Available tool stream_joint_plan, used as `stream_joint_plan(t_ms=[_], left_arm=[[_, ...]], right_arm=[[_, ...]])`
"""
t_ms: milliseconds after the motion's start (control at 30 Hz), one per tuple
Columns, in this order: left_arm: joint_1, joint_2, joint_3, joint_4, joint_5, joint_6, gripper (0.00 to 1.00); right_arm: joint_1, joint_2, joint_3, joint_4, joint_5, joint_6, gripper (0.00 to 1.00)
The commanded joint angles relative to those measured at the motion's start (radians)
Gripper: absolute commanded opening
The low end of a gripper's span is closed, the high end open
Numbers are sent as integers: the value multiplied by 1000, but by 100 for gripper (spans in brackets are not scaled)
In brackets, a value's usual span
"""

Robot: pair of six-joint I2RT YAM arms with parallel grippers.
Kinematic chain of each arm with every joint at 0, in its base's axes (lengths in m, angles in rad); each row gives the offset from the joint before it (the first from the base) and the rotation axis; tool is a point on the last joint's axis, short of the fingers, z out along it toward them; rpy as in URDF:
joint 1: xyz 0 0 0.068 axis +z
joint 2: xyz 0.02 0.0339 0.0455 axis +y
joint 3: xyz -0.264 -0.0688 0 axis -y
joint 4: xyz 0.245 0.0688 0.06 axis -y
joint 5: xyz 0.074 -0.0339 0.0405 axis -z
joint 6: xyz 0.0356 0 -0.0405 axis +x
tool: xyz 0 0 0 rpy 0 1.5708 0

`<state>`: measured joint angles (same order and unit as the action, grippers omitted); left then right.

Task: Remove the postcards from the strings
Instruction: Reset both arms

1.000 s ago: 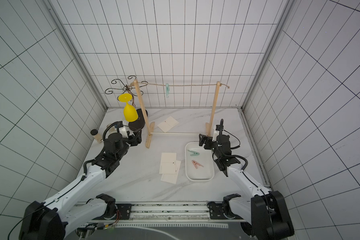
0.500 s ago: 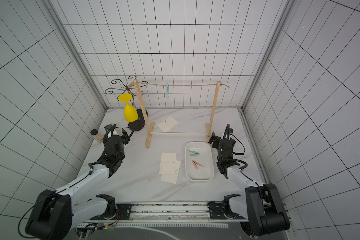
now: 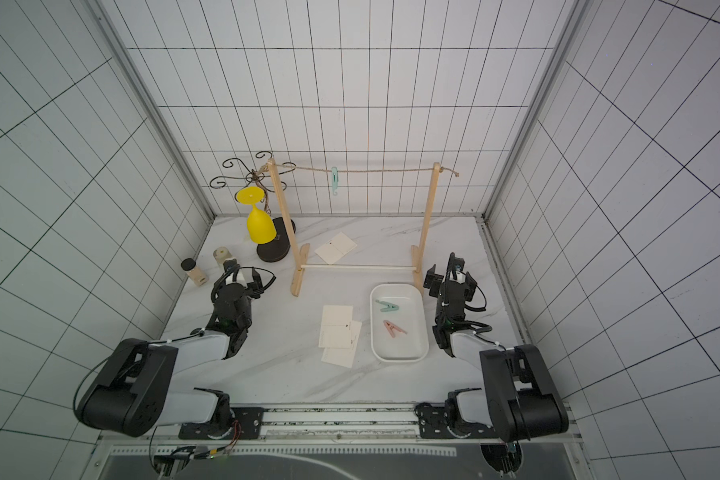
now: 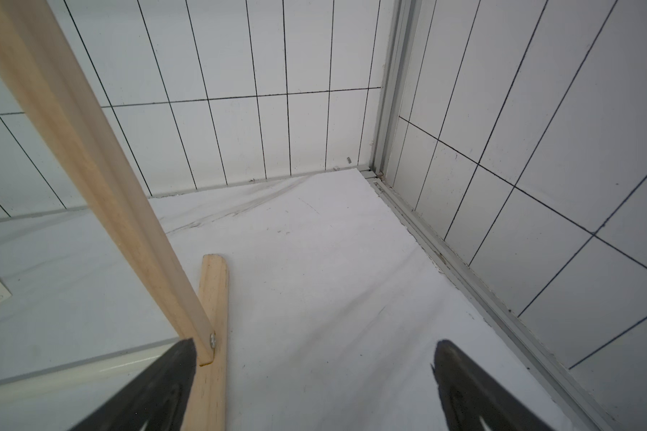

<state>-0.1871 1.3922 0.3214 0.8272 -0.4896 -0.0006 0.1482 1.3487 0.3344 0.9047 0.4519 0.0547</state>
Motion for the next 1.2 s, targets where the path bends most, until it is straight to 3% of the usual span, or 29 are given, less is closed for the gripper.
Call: stream_joint_plan(t_ms=[0, 100, 300, 367, 500, 533, 600, 667, 700, 767, 1167], left_arm=[[27, 52, -32, 187, 113, 29, 82], [59, 115, -26, 223, 175, 9, 82], [71, 203, -9, 295, 179, 5, 82], [71, 201, 13, 246, 173, 3, 84], [71, 191, 27, 204, 178, 5, 90], [71, 191, 27, 202, 178, 5, 91], [71, 190, 27, 202, 179, 5, 92], [71, 191, 27, 202, 180, 6, 93], [71, 191, 27, 203, 179, 7, 97], [71, 190, 27, 203, 178, 7, 97], [71, 189, 27, 202, 181, 10, 97]], right_arm=[[-10, 36, -48, 157, 12, -75, 100], [-10, 67, -72, 244, -4, -110, 100], [-41, 155, -119, 441, -66, -130, 100], [-64, 131, -89, 327, -119, -102, 100], [-155, 191, -99, 374, -255, -38, 100], [-165, 222, -112, 469, -262, -38, 100], [-167, 178, -80, 312, -270, -27, 100], [-165, 208, -100, 424, -266, -41, 100], [-166, 184, -84, 343, -271, -33, 100], [-165, 208, -103, 419, -265, -41, 100], [-163, 198, -98, 393, -254, -36, 100]])
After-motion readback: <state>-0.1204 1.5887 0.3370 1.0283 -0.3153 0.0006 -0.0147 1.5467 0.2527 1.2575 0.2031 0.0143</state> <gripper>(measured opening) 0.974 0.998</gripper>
